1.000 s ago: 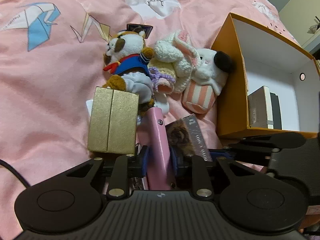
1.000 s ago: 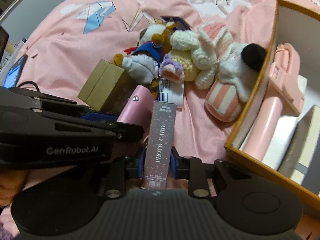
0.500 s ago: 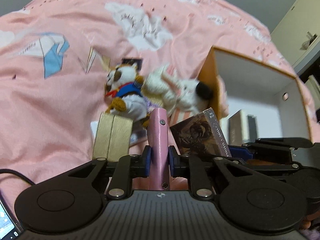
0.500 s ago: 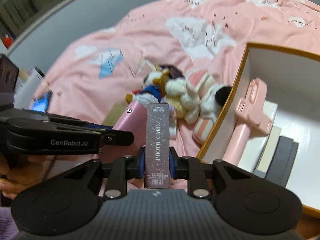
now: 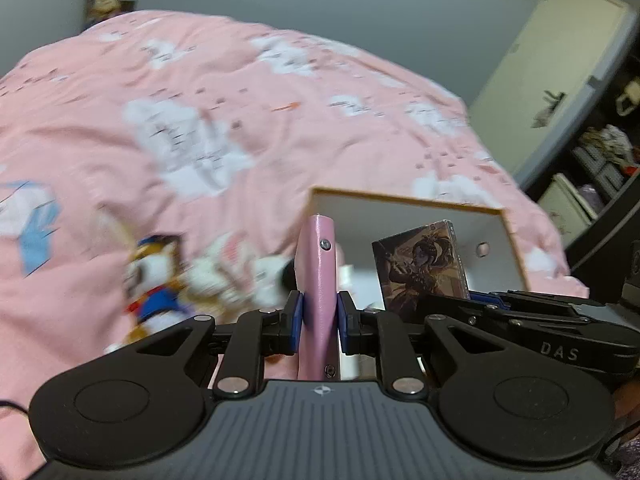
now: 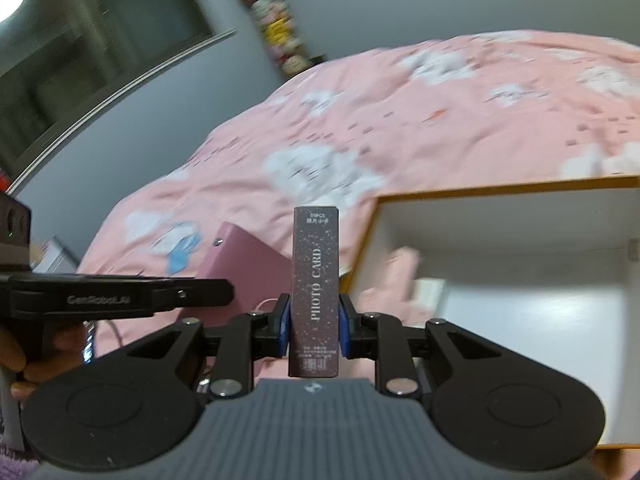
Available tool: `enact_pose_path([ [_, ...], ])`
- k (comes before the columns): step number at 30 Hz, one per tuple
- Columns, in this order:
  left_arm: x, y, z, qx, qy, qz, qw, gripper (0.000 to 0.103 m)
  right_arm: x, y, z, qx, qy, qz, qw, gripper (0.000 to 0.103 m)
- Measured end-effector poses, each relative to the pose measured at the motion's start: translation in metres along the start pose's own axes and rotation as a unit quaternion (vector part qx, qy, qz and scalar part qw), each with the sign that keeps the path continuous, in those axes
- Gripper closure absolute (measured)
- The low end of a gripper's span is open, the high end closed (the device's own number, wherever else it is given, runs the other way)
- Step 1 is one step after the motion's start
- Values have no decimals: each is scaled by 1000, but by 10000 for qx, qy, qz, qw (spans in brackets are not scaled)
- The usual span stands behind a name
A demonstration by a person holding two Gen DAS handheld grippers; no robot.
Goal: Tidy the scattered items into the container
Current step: 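Lift the pink case with the left tool while the right tool lifts the PHOTO CARD box, then lower the pink case and PHOTO CARD box into the orange box with both tools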
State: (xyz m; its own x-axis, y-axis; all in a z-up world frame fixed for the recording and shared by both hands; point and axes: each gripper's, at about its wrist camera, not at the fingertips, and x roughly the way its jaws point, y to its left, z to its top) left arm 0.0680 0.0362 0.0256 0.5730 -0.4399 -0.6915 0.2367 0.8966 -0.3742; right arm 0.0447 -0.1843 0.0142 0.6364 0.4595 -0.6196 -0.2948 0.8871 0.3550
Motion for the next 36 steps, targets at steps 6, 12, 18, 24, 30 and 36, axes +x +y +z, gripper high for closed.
enact_pose_path([
  [6, 43, -35, 12, 154, 182, -574, 9981, 83, -16, -35, 4, 144, -143, -756, 9969, 78],
  [12, 88, -53, 20, 116, 555, -960, 9938, 83, -10, -69, 4, 317, 110, -1411, 9894, 78],
  [18, 129, -68, 15, 31, 1099, -1156, 9872, 83, -3, -98, -10, 614, 385, -1674, 9832, 78],
  [24, 155, -77, 3, -33, 1435, -1015, 9844, 83, 10, -110, -20, 713, 822, -1627, 9807, 78],
  [30, 170, -84, -9, 34, 1657, -667, 9839, 83, 30, -121, -27, 980, 1250, -1542, 9752, 78],
  [36, 182, -86, -15, 4, 1778, -394, 9833, 83, 43, -129, -31, 1151, 1485, -1464, 9712, 78],
])
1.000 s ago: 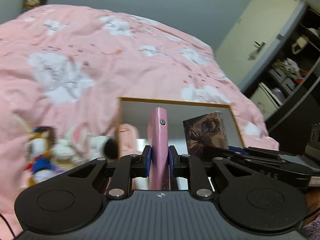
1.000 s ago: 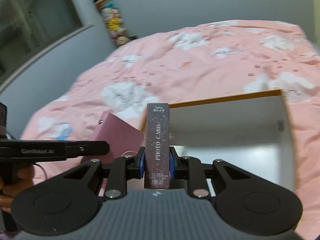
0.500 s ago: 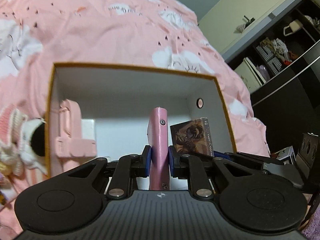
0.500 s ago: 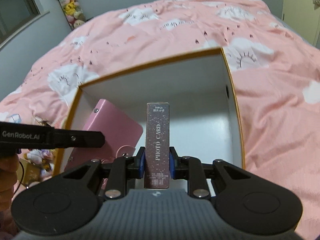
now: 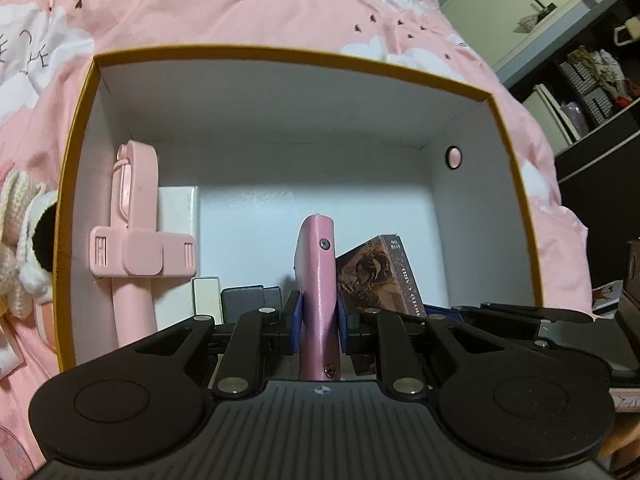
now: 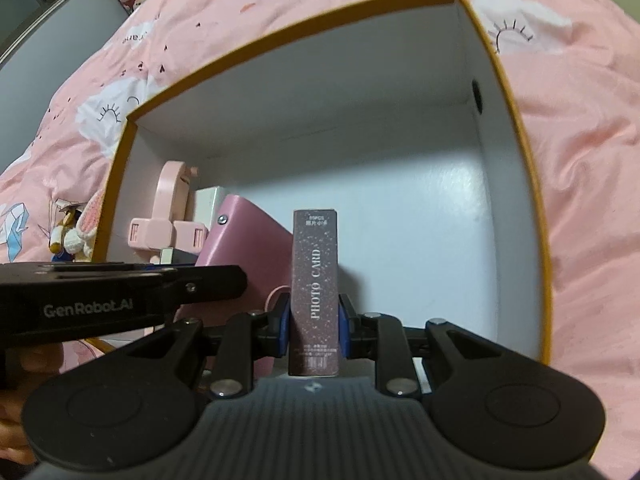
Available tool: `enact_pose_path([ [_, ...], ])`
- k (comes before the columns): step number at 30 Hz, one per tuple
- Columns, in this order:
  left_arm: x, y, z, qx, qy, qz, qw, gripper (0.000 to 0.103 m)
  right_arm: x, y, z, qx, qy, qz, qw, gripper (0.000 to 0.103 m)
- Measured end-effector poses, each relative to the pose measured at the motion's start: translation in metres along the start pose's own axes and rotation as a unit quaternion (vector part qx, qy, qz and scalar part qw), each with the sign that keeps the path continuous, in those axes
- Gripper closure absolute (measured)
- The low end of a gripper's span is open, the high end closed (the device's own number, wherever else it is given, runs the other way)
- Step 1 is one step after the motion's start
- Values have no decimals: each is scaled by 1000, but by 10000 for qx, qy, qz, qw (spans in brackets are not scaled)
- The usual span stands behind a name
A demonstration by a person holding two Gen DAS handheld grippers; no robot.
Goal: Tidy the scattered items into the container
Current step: 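Lower the pink case and PHOTO CARD box into the orange box with both tools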
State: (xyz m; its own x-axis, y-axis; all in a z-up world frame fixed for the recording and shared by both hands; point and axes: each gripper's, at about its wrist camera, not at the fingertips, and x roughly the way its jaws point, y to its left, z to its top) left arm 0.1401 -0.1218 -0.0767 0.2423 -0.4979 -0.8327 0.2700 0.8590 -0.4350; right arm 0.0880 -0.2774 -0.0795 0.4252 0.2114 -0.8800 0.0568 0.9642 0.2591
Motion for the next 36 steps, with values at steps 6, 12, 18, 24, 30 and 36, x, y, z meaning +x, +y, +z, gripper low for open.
enact_pose_path([
  [6, 9, 1, 1, -42, 341, 33, 9994, 82, 10, -2, 2, 73, 176, -17, 9998, 78],
  [12, 4, 3, 0, -40, 400, 59, 9992, 82, 13, -2, 3, 92, 163, -25, 9998, 78],
  [18, -19, 6, -1, -1, 193, -42, 9998, 81, 16, 7, 4, -27, 30, -189, 9998, 78],
  [24, -57, 18, -2, 16, -396, 188, 9990, 81, 23, 18, 4, -282, 71, -321, 9991, 77],
  [30, -70, 40, -5, -195, -498, 555, 9970, 80, 22, 23, 2, -287, 216, -69, 9993, 68],
  [36, -75, 49, -14, -236, -519, 577, 9967, 80, 8, 19, 8, -192, 101, 54, 9998, 63],
])
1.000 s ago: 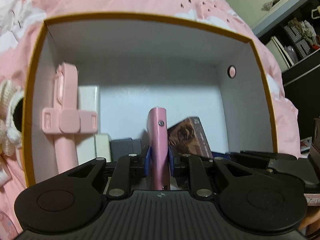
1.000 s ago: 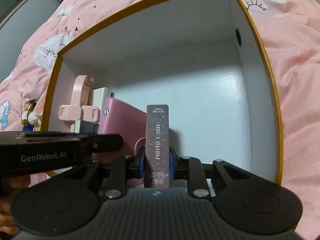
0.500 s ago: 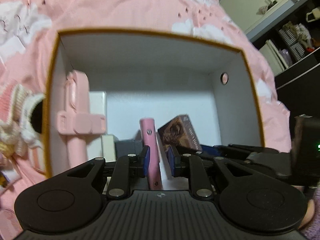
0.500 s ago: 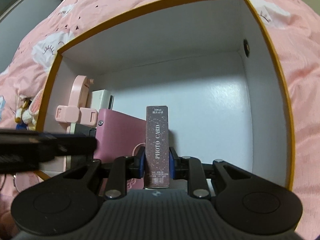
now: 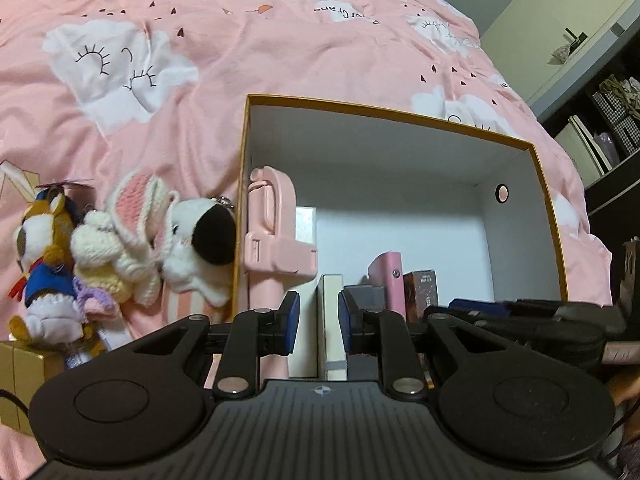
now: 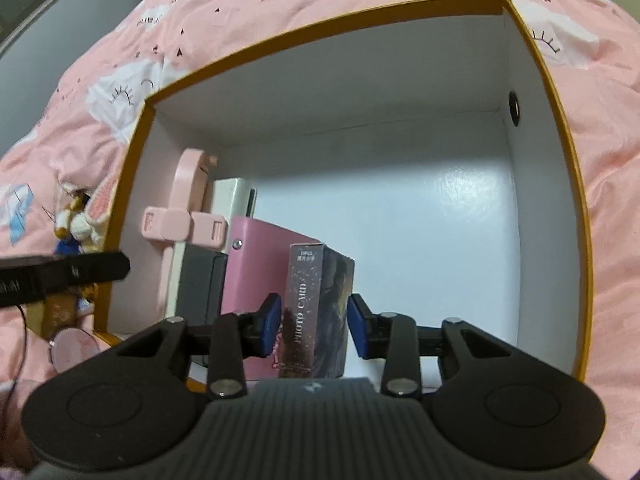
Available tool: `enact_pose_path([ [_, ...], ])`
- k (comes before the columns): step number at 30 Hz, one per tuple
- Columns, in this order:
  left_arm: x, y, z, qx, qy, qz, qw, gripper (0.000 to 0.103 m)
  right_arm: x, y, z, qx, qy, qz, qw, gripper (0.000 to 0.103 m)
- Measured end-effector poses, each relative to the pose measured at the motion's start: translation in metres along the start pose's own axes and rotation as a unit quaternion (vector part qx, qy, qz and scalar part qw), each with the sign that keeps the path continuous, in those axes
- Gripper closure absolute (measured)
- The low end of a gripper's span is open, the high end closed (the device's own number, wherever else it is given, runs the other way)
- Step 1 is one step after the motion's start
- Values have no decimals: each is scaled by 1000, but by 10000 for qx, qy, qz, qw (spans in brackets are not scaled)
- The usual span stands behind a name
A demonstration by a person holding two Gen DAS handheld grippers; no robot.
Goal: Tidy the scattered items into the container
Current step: 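Lower the pink case and PHOTO CARD box into the orange box with both tools, then open both tools to release the items inside the orange box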
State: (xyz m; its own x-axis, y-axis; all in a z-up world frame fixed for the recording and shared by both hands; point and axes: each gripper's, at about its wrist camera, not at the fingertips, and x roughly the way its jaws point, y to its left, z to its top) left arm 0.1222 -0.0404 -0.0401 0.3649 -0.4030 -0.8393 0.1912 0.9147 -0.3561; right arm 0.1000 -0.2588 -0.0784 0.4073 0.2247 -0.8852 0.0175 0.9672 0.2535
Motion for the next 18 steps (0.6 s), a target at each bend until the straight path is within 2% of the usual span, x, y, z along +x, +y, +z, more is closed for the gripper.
enact_pose_path([
  [2, -4, 2, -3, 16, -54, -26, 10000, 80, -2, -8, 2, 276, -27, 104, 9996, 67],
  [3, -8, 3, -4, 26, -92, -20, 10000, 80, -5, -13, 2, 446, -87, 125, 9989, 72],
  [6, -17, 8, -8, 68, -231, 95, 9997, 80, -14, -22, 2, 561, -291, -84, 9980, 76],
  [7, -19, 9, -9, 79, -263, 154, 9995, 80, -14, -23, 3, 454, -292, -227, 9983, 81],
  [10, -20, 17, -11, 22, -261, 272, 9993, 80, -7, -14, 4, -128, -67, -443, 9989, 85],
  [14, -21, 27, -16, -100, -241, 296, 9992, 80, 14, 1, 3, -924, 269, -803, 9921, 90],
  [18, -24, 36, -19, -183, -260, 340, 9989, 80, 32, -2, 7, -940, 623, -606, 9918, 94],
])
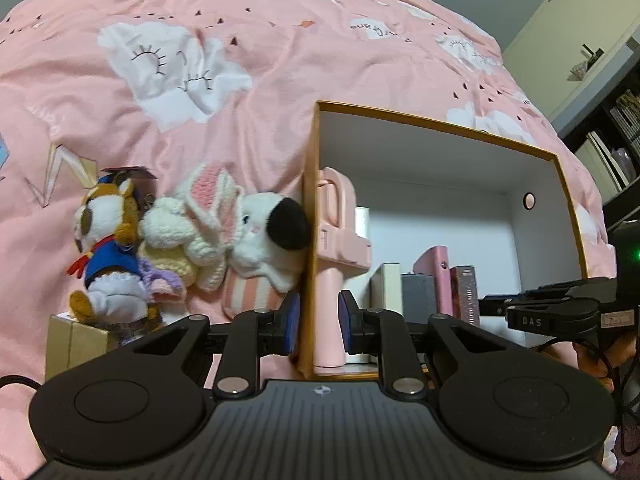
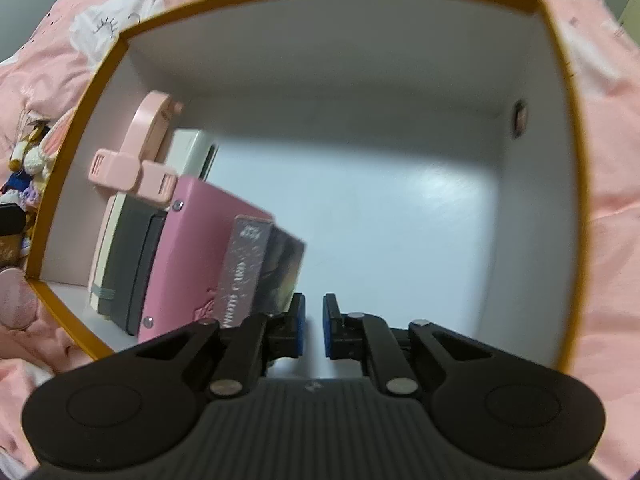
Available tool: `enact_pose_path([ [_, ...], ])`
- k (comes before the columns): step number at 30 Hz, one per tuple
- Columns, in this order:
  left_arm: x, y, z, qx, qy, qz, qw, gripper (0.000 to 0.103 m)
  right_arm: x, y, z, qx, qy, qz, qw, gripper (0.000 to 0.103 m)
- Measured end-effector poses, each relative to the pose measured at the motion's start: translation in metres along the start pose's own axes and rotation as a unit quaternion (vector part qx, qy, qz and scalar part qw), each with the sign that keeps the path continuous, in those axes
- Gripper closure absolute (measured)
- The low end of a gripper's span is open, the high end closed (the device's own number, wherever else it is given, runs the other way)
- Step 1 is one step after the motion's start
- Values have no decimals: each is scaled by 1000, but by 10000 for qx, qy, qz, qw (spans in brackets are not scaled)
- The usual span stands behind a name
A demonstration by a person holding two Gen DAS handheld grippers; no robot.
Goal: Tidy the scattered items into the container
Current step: 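Open both tools to release the items inside the orange box, then withdraw both tools from the orange box back over the pile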
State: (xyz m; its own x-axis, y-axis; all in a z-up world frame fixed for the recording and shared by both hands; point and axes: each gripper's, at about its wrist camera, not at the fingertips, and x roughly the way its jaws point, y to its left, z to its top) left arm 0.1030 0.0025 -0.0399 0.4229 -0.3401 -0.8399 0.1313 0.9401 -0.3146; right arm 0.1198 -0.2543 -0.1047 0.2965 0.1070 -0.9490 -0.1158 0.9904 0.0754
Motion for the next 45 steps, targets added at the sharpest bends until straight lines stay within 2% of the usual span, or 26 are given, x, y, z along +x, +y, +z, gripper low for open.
enact_pose_path([
  [4, -1, 9, 0, -122, -13, 48, 9999, 80, 7, 2, 1, -3, 90, 68, 9999, 95],
  [7, -1, 14, -1, -178, -2, 62, 9998, 80, 10, 6, 2, -12, 144, 133, 9998, 102],
  [10, -1, 16, -2, -212, 4, 45, 9998, 80, 13, 9, 3, 35, 175, 293, 9994, 102],
  [17, -2, 18, -4, -238, -15, 48, 9997, 80, 15, 11, 2, -75, 166, 161, 9997, 102],
  [19, -3, 20, -5, -243, 7, 83, 9997, 80, 12, 14, 0, -156, 83, 59, 9998, 98],
  [24, -5, 28, -9, -207, 85, 274, 9994, 76, 2, 17, -6, -239, -233, -171, 9993, 87],
  [26, -8, 30, -12, -190, 80, 297, 9993, 76, -3, 16, -9, -192, -349, -264, 9989, 77],
  [31, -24, 38, -16, -200, -152, 505, 9984, 75, -26, 21, -22, -146, -923, -344, 9950, 65],
  [34, -41, 43, -16, -144, -392, 763, 9962, 75, -47, 27, -28, -209, -1533, -237, 9877, 55],
  [38, -65, 54, -15, -108, -638, 1000, 9929, 74, -69, 35, -33, -406, -2208, -50, 9745, 53],
  [40, -75, 60, -14, -126, -637, 1080, 9920, 70, -71, 54, -15, -538, -2397, 126, 9693, 52],
  [45, -87, 71, -17, -87, -409, 1334, 9902, 69, -93, 80, -22, -888, -2593, 817, 9582, 49],
])
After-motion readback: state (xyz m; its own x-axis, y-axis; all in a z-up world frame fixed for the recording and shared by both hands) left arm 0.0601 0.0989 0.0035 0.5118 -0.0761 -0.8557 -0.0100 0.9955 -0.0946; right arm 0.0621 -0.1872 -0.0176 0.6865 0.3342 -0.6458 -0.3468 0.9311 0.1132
